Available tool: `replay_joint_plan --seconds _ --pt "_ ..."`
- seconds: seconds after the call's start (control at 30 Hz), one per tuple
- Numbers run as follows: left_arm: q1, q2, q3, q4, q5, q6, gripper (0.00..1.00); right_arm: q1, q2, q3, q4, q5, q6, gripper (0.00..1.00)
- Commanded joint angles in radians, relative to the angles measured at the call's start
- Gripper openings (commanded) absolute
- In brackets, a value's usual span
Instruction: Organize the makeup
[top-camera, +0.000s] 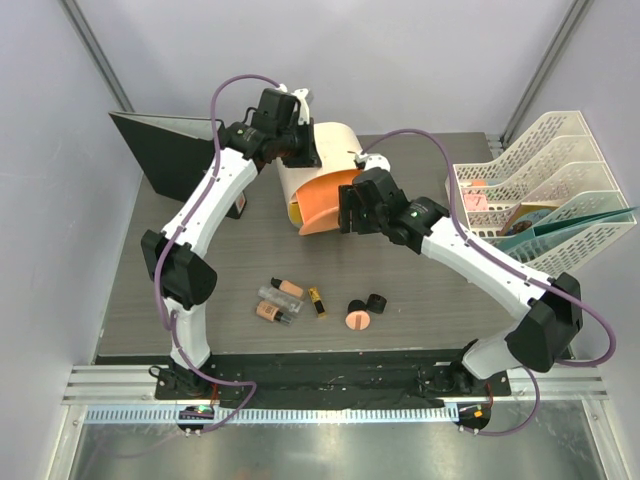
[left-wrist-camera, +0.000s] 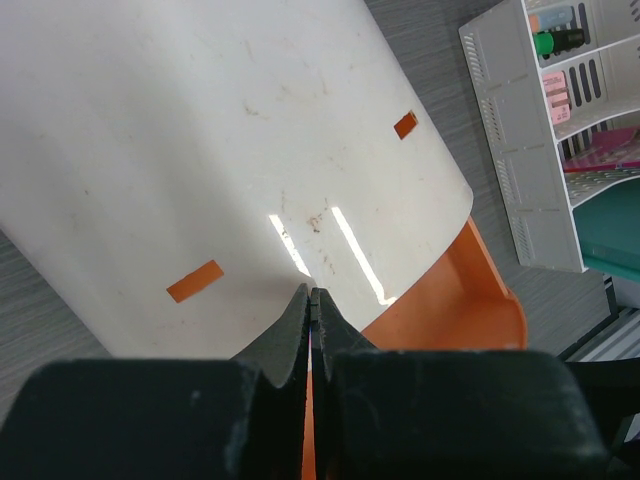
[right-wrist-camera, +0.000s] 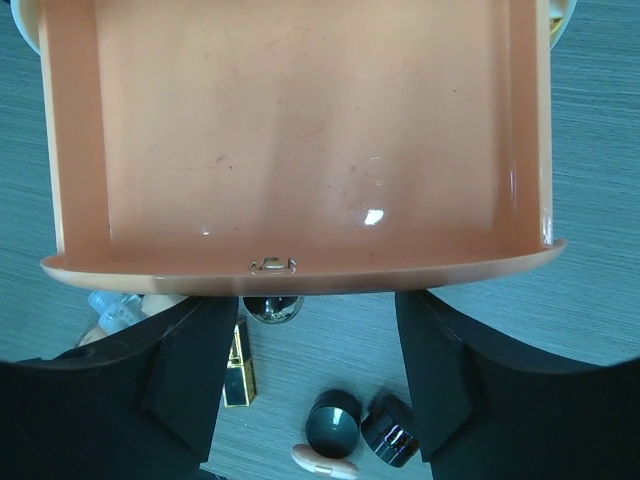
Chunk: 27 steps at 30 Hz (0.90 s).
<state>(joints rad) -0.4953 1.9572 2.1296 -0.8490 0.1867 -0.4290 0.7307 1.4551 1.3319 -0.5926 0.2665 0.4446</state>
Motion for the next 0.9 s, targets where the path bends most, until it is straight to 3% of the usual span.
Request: replay_joint_plan --seconds 0.0,0.47,0.73,0.87 --pt "0.003 -0.007 -0.014 -0.050 -0.007 0.029 0.00 -0.002 -0.055 0.007 0.020 0.033 0.000 0.70" --pt "0.003 -0.179 -0.017 -0.087 -0.121 0.091 0.00 -0.001 -0.188 -0.031 -0.122 -0.021 -0.047 0.79" --pt "0.003 -0.357 -0.207 -0.117 -0.170 0.108 0.00 0.013 -0.222 -0.065 -0.197 -0.162 -0.079 0.79" --pt "0.003 -0.429 -0.363 -0.139 -0.181 0.093 0.01 0.119 -0.190 -0.053 -0.240 -0.182 -0.102 0.79"
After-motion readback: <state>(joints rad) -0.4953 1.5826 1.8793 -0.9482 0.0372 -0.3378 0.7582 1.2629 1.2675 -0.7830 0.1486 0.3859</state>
